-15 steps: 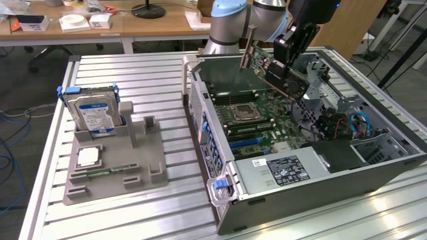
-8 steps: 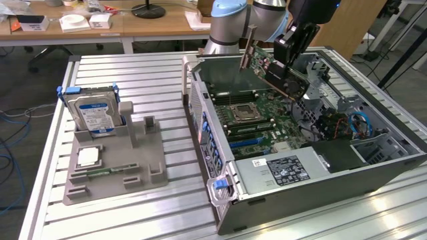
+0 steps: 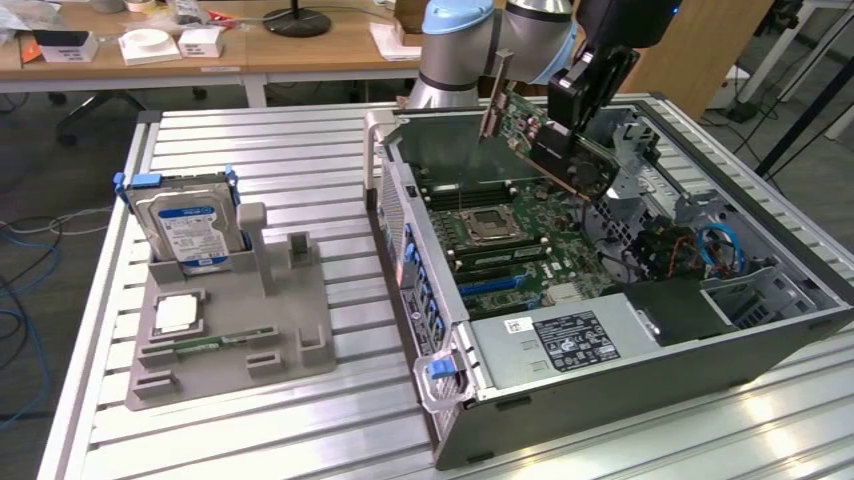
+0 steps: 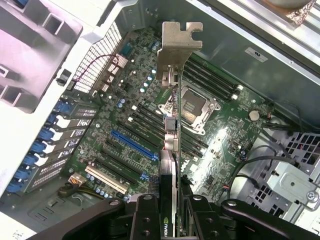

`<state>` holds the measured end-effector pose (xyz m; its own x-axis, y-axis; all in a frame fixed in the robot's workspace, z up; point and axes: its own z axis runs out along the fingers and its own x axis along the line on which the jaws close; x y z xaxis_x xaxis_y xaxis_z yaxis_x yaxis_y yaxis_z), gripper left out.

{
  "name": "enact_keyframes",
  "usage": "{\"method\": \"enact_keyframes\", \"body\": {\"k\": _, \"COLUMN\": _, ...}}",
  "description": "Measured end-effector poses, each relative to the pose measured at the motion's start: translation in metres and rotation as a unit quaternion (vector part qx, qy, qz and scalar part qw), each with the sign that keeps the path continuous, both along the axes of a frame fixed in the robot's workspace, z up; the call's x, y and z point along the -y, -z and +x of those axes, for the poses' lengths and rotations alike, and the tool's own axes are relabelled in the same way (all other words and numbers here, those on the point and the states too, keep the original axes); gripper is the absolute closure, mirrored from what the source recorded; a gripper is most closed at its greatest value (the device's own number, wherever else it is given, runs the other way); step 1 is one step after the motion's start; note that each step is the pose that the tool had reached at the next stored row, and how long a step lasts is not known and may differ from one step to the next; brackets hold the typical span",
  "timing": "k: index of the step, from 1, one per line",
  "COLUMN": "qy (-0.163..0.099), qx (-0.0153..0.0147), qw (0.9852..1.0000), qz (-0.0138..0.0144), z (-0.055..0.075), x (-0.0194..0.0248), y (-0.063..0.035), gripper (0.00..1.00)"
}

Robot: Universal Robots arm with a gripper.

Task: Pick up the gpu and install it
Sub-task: 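Insert the gpu into the slot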

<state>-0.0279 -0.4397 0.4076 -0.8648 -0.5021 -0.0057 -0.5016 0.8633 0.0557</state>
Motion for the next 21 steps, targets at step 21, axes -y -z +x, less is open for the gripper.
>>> {"method": "enact_keyframes", "body": {"k": 21, "qy": -0.008, "qx": 0.0000, "qw": 1.0000, "qz": 0.0003, "z": 0.0000, "x": 0.0000, "y": 0.0000, "gripper": 0.74}}
